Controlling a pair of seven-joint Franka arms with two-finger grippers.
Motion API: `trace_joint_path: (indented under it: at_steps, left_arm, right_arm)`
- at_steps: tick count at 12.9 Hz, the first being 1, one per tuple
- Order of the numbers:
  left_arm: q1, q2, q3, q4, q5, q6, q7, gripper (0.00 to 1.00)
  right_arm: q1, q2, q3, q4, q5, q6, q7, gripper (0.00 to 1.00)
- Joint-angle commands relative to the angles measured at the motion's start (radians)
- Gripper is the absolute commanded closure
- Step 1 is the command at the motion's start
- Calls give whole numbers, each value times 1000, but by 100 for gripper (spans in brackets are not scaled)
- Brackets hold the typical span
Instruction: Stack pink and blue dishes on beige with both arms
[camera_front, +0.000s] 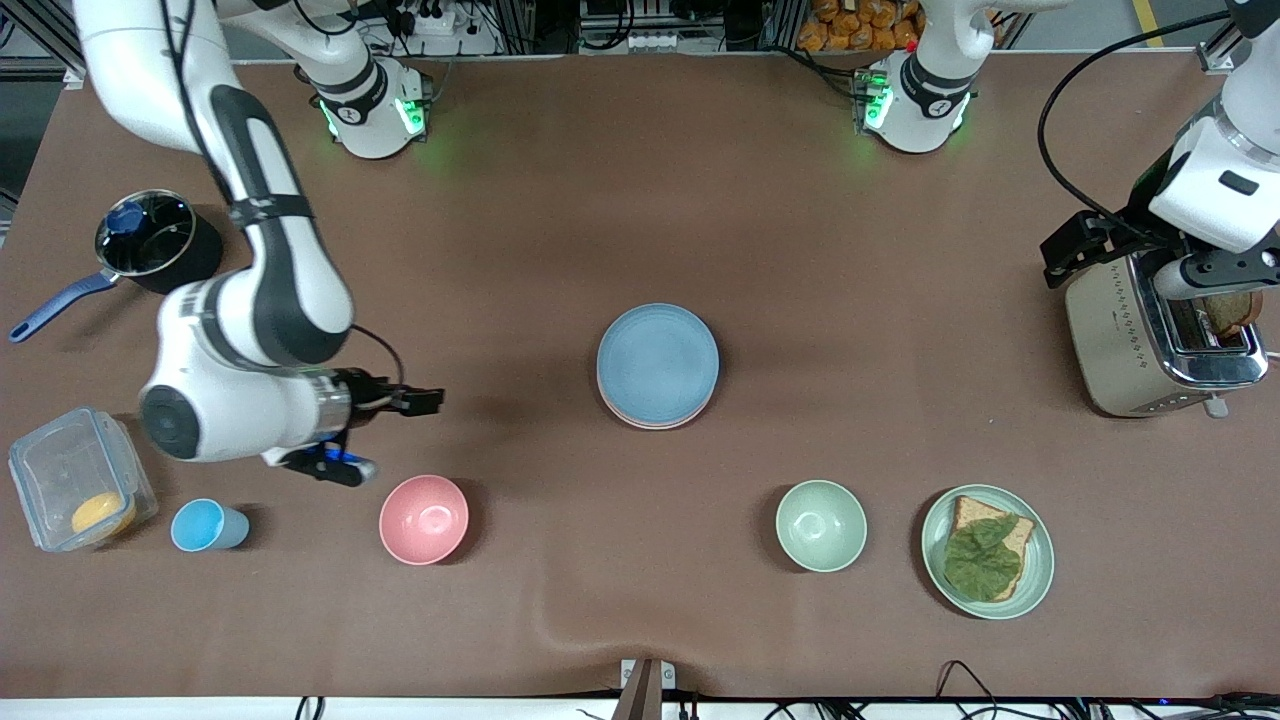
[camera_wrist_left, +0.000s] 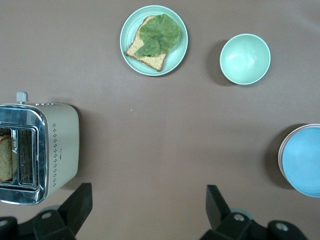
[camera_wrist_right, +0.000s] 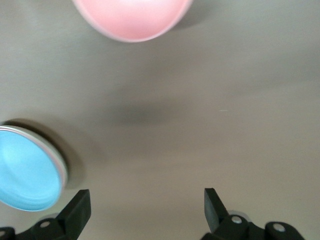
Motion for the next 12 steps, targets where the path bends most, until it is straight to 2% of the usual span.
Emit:
trace_joint_path:
  at_steps: [1,3,5,8,10,12]
  left_arm:
    - [8,-17,7,-12,-20,-30,31,0]
    - [63,-17,-40,-14,-21,-33,33,0]
    - [78,-17,-54,-14,-23,-34,31,0]
    - [149,-17,-123,-14,-28,-36,31,0]
    - [149,-17,-123,-14,-28,-37,31,0]
    - [149,-19,-123,-12,-28,-37,31,0]
  right_arm:
    - [-41,-59,20,-21,-106,-27,-16,0]
    - [-64,-125,20,-36,-161,-29,-16,0]
    - [-100,-238,21,-101,-233,-26,-18,0]
    - [-152,-367,21,-145,-255,-30,-85,0]
    - [-169,-424,21,-152,-312,-33,-137,0]
    - [-187,-485,21,-149,-317,-72,-127,0]
